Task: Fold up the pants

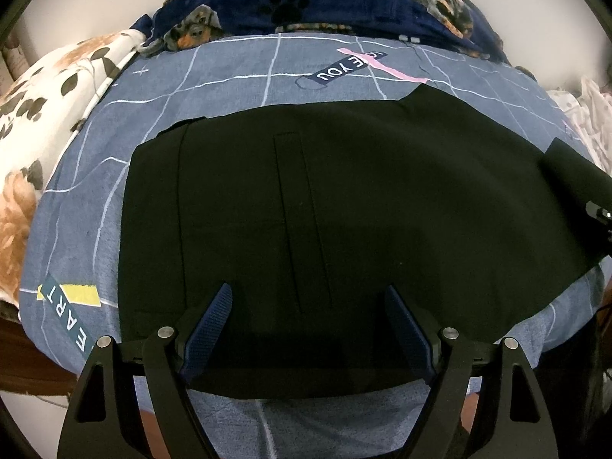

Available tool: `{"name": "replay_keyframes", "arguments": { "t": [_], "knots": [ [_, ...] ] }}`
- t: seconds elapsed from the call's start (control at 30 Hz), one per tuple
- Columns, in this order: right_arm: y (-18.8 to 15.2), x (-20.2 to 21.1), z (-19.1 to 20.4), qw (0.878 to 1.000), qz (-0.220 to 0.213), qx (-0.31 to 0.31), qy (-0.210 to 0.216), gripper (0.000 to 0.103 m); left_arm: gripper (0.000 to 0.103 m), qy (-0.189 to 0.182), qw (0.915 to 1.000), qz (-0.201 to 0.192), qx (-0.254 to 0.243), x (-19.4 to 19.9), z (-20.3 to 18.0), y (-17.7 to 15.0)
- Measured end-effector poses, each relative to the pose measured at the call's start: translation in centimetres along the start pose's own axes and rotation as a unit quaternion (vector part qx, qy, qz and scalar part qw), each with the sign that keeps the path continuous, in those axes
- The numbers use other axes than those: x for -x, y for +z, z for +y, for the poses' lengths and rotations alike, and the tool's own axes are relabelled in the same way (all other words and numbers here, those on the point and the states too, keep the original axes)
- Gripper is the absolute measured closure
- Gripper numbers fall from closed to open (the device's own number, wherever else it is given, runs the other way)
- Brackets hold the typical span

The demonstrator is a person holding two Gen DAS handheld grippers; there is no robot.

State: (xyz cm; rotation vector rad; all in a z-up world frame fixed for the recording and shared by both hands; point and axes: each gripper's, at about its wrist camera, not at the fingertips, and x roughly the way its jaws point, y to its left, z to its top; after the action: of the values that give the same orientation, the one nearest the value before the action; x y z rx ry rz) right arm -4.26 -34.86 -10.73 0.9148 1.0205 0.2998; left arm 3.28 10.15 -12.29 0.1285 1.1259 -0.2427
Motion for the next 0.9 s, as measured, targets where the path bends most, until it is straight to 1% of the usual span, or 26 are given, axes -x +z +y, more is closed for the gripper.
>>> {"name": "replay_keyframes", "arguments": {
  "t": [0.23,0.9],
  "knots": [
    [-0.16,-0.23,0.3,1.0,0.003,0.004,-0.001,0.093,0.018,0.001,1.0,0.0,-0.001,0.0,0.04,-0.02],
    [-0.86,-0.86,1.05,1.0,0.009,0.016,-0.007,0.093,0.018,0.002,1.0,0.001,-0.001,-0.02,-0.08,-0.03]
  ]
}}
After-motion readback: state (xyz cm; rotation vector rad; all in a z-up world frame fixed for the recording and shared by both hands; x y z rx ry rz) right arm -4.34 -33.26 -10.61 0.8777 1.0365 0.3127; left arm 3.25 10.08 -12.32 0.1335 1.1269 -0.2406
